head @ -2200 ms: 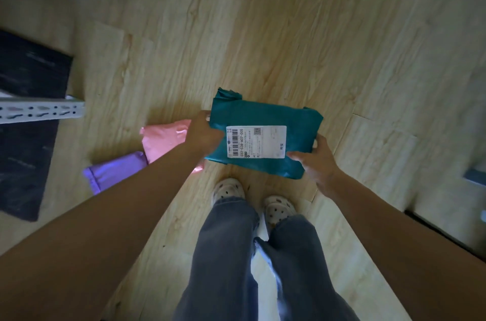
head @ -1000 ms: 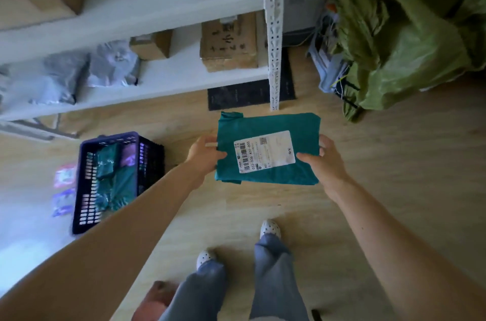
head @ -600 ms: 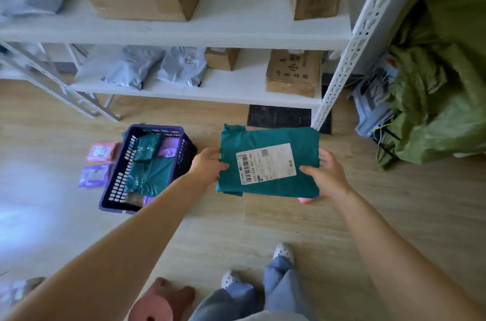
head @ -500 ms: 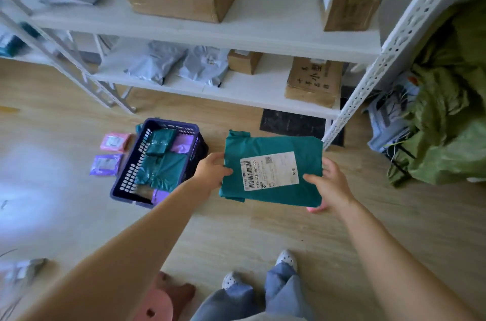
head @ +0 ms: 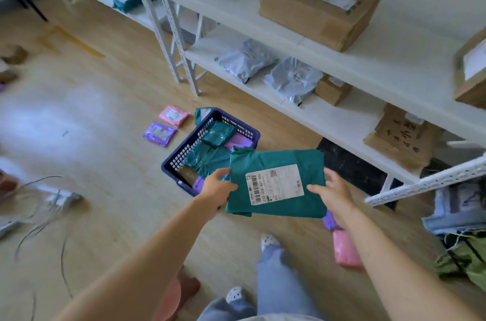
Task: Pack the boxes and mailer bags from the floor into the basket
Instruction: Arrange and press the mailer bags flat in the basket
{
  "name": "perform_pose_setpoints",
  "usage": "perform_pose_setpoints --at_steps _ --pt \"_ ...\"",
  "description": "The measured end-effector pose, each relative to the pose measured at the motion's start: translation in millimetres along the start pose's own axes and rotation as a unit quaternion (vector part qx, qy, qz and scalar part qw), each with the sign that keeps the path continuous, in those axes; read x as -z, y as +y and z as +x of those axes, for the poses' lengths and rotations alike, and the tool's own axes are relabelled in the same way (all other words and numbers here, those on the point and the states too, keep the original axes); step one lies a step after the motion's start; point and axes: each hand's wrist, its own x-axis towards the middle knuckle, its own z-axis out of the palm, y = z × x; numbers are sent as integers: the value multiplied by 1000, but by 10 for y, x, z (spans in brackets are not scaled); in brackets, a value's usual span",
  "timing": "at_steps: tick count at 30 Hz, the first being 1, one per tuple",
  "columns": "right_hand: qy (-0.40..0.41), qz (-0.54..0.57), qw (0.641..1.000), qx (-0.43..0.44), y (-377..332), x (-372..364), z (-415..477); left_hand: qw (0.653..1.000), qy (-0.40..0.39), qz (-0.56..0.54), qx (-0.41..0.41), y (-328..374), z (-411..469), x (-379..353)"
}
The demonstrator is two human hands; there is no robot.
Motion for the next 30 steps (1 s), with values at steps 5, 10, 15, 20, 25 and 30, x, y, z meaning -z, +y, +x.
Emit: perform_pose_setpoints --at_steps 5,10,15,20,25,30 --pt "-66 -37 997 -9 -392 -472 558 998 37 -45 37 83 504 256" --pt "-129 -102 986 4 -794 -986 1296 985 81 -133 75 241 1089 370" --pt "-181 -157 971 -9 -1123 -1505 2115 967 130 -184 119 407 1777 427" --pt "-212 -191 958 -8 -1224 -2071 2879 956 168 -185 155 429 2535 526" --pt "-220 -226 949 -23 -951 -2584 3651 947 170 -192 195 208 3330 582" --pt "-198 -254 946 -49 -499 -3047 4469 932 155 -241 224 -58 4236 685"
